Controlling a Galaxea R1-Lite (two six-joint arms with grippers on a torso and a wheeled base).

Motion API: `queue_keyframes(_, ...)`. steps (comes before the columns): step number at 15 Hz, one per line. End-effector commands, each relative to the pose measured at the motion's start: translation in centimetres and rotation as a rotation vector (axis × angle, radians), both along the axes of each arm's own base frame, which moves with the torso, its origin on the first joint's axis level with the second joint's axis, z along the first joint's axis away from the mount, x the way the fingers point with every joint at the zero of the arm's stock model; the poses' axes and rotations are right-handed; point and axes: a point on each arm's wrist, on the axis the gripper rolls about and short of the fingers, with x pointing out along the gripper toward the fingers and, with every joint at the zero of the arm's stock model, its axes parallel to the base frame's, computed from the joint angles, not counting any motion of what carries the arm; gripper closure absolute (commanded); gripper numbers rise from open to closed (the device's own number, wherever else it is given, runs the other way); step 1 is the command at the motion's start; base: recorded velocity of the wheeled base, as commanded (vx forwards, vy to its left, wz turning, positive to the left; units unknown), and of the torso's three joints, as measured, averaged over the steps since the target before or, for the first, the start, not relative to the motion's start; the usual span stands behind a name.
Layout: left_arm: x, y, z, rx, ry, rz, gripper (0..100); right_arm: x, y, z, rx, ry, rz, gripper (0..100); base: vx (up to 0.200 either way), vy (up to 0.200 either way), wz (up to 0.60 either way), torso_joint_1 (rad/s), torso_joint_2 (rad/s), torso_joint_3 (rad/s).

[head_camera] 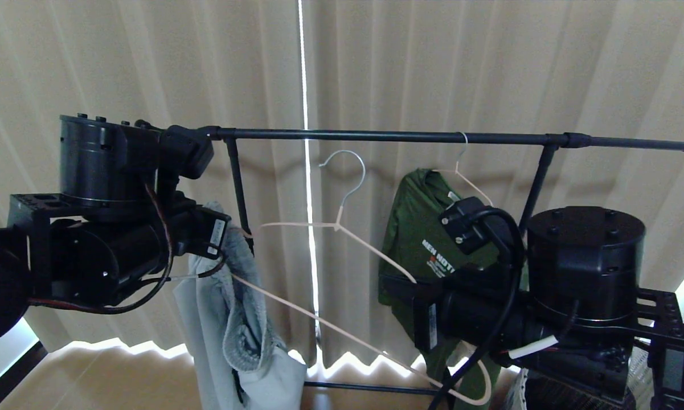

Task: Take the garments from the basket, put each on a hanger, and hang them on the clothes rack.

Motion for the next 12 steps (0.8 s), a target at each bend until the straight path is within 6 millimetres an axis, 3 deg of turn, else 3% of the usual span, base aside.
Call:
queue_keyframes(1, -0.2, -0.1, 0.4, -0.007, -0.013, -0.008, 100, 1.0, 1.2, -1.1, -0.022, 0.025, -0.002, 100, 0.000, 0.000, 0.00, 0.000, 0.00, 0.000)
queue_keyframes(4, -0.4, -0.4, 0.7, -0.014, -0.024, -0.021, 100, 1.1, 2.5, -1.4, -0.012, 0.035, 0.015, 100, 0.000, 0.000, 0.00, 0.000, 0.00, 0.000)
queue_keyframes(5, -0.9, -1.4, 1.3, -0.040, -0.042, -0.056, 100, 1.6, 3.1, -1.7, -0.010, 0.041, 0.014, 100, 0.000, 0.000, 0.00, 0.000, 0.00, 0.000)
queue_keyframes(12, -4.4, -4.8, 3.4, -0.085, -0.063, -0.235, 100, 1.8, 3.4, -1.6, 0.004, 0.044, 0.010, 100, 0.000, 0.000, 0.00, 0.000, 0.00, 0.000)
